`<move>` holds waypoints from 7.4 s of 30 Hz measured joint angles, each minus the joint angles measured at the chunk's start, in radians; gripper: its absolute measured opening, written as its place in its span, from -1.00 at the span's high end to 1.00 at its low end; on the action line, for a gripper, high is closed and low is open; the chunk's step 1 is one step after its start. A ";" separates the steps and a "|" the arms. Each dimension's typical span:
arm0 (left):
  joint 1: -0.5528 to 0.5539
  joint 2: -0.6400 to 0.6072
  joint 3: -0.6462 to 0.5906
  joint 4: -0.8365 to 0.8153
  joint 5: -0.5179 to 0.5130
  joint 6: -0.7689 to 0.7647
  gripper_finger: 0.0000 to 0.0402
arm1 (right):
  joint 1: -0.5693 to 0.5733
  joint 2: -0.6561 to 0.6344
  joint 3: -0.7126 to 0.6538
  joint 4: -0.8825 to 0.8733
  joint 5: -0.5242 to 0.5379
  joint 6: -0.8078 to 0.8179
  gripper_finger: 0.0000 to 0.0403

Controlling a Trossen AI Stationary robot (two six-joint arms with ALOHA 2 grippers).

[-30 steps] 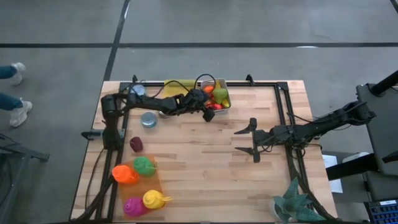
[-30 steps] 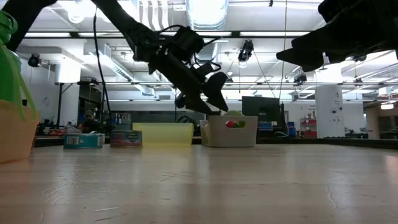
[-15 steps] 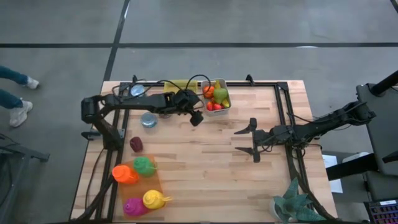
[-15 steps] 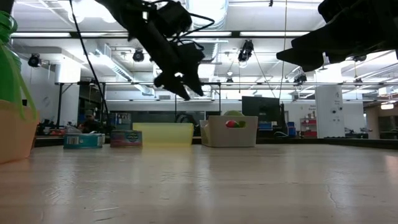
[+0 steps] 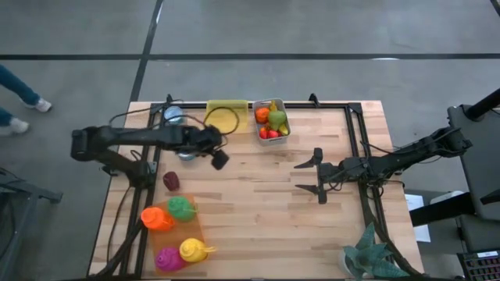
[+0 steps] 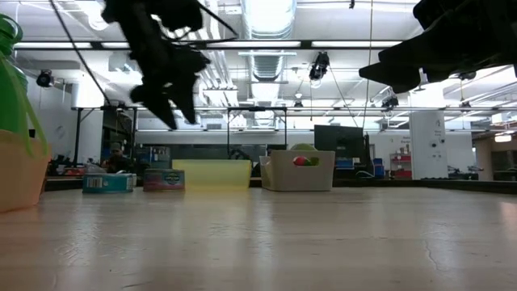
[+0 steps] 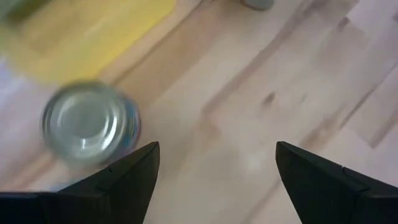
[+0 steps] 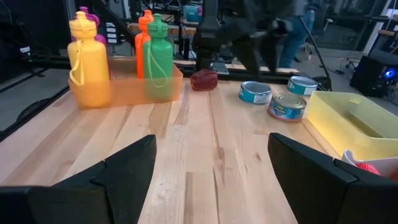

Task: Pick & Place Food Item
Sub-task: Put the apple into the gray bin

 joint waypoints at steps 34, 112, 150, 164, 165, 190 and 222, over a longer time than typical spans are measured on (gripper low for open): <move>-0.061 -0.392 -0.221 -0.322 -0.017 -0.133 -0.61 | 0.000 0.000 0.000 0.000 0.000 0.000 -0.52; -0.135 -0.093 -0.194 -0.252 0.132 -0.752 -0.61 | 0.000 0.000 0.000 0.000 0.000 -0.001 -0.52; -0.170 0.210 -0.194 -0.050 0.056 -0.514 -0.14 | 0.000 0.000 0.000 0.000 0.000 -0.002 -0.52; -0.174 0.179 -0.156 0.127 -0.001 -0.439 -0.16 | 0.000 0.000 0.000 0.000 0.000 0.000 -0.52; -0.175 0.176 -0.141 0.148 -0.028 -0.426 -0.16 | 0.000 0.000 0.000 0.000 0.000 -0.001 -0.52; 0.048 0.232 -0.094 1.221 -0.102 0.209 -0.15 | 0.000 0.000 0.000 0.000 0.000 -0.001 -0.52; 0.136 0.687 0.292 1.189 0.136 0.083 -0.15 | 0.000 0.000 0.000 0.000 0.000 -0.001 -0.52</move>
